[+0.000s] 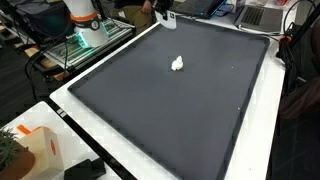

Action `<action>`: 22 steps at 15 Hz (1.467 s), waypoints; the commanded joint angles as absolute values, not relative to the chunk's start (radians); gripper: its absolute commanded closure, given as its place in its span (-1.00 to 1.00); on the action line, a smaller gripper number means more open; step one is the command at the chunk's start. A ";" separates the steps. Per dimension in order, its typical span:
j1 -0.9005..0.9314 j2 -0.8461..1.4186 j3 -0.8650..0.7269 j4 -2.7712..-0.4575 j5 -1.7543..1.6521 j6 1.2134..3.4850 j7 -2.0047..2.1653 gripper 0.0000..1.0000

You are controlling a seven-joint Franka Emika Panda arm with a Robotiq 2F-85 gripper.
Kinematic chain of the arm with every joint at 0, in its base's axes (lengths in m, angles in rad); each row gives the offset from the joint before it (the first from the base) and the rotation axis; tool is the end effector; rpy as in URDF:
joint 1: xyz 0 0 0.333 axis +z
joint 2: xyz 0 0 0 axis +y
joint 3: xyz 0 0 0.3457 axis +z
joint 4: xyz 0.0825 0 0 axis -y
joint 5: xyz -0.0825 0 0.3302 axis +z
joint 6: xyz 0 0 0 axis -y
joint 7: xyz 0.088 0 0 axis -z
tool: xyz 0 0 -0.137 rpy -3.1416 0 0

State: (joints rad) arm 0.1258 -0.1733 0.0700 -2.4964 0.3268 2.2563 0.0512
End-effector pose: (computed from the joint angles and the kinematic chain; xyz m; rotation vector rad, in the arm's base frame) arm 0.3888 0.0938 0.3814 -2.9128 0.1066 0.1367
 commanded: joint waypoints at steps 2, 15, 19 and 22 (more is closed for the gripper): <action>0.120 -0.175 0.075 -2.496 0.327 2.254 0.051 0.92; 0.042 -0.163 0.117 -2.529 0.160 2.304 0.785 0.98; -0.015 -0.152 0.078 -2.529 0.150 2.339 0.918 0.98; -0.013 -0.153 0.066 -2.521 0.178 2.351 0.883 0.92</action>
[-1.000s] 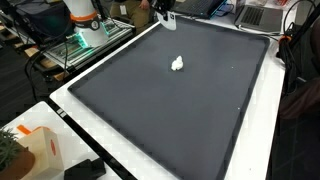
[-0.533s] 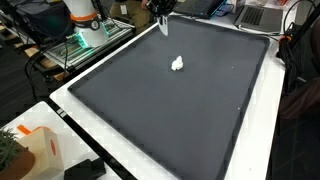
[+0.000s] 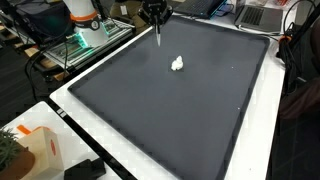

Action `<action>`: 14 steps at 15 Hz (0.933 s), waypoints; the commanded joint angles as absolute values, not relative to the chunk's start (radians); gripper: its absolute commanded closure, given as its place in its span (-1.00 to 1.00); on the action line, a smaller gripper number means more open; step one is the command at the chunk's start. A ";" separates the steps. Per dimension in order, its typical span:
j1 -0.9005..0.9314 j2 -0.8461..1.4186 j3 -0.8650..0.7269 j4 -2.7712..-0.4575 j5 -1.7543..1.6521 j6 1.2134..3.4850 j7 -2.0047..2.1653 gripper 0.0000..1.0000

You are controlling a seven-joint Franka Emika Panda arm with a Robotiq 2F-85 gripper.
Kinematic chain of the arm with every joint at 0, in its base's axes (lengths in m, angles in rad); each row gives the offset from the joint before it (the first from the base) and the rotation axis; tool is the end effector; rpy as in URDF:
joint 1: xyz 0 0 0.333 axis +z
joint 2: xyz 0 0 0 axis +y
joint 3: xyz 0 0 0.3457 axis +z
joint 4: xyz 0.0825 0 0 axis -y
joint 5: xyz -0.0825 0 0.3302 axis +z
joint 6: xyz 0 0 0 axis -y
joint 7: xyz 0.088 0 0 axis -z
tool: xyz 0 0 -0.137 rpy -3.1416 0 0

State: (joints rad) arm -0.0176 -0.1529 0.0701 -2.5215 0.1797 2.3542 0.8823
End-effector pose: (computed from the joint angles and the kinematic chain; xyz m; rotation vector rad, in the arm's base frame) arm 0.4041 0.0276 0.3704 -2.7002 1.4033 0.0984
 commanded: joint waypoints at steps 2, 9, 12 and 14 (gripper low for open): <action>-0.014 -0.150 0.057 -2.520 0.201 2.382 0.877 0.92; -0.015 -0.037 0.064 -2.446 0.105 2.474 0.961 0.98; -0.006 0.020 0.057 -2.403 0.076 2.476 0.983 0.98; 0.000 0.064 0.049 -2.373 0.040 2.488 1.012 0.98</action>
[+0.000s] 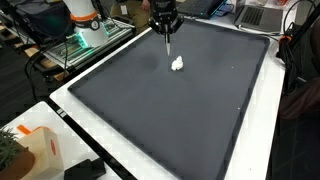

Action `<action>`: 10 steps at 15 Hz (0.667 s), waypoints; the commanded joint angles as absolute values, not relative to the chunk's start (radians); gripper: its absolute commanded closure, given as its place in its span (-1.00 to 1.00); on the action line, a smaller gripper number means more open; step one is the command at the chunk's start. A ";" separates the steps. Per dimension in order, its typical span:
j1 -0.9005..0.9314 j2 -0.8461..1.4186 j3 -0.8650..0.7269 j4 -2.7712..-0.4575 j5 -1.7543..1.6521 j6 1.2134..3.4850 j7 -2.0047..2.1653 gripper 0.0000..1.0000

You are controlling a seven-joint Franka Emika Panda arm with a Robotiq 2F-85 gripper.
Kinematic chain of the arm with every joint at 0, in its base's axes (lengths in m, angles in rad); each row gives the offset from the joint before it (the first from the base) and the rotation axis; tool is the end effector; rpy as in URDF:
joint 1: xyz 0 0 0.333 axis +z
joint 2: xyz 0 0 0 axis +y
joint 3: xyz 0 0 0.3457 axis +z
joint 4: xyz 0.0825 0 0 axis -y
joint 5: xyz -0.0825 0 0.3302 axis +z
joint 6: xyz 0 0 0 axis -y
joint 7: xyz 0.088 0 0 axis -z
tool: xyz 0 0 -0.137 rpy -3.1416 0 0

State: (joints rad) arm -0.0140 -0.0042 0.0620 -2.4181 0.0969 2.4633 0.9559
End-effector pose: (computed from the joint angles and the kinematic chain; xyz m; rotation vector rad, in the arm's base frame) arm 0.4564 0.0236 0.3549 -2.7013 1.4441 -0.0203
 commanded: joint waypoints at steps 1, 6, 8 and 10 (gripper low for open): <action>0.004 0.086 0.045 -2.359 0.035 2.500 1.018 0.98; 0.024 0.175 0.024 -2.303 0.035 2.504 1.027 0.98; 0.035 0.203 0.019 -2.289 0.048 2.514 1.022 0.98; 0.048 0.224 0.011 -2.277 0.040 2.524 1.033 0.98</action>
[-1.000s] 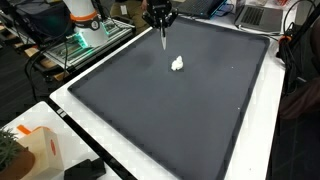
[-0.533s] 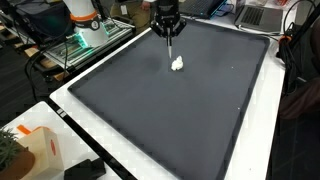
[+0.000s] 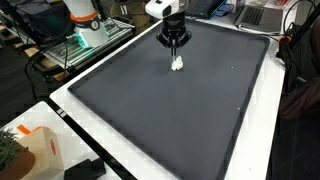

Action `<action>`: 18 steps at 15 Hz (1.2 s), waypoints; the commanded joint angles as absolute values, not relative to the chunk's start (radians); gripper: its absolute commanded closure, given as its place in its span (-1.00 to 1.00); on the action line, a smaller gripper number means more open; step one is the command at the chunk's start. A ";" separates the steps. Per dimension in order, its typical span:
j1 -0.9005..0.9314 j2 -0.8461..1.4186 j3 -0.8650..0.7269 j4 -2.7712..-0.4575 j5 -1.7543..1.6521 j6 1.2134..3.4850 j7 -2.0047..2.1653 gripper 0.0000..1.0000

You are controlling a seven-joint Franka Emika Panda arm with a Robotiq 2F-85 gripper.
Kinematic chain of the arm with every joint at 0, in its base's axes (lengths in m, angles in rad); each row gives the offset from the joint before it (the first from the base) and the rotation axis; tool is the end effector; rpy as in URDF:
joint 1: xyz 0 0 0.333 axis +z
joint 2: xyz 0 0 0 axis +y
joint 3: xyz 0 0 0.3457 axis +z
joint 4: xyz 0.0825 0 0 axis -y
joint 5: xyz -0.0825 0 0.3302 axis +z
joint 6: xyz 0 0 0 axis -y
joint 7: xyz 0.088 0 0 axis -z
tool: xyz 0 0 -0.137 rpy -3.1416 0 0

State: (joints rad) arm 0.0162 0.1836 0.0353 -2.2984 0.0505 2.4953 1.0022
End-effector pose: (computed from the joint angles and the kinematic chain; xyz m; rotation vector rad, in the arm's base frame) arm 0.5009 0.0263 0.3117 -2.7293 1.4759 0.0111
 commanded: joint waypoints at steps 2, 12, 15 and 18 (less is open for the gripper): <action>0.058 0.228 0.000 -2.272 0.034 2.530 1.051 0.98; 0.090 0.258 0.013 -2.287 0.066 2.469 1.073 0.98; 0.103 0.275 0.005 -2.281 0.041 2.461 1.108 0.98; 0.099 0.289 0.008 -2.276 0.061 2.429 1.103 0.98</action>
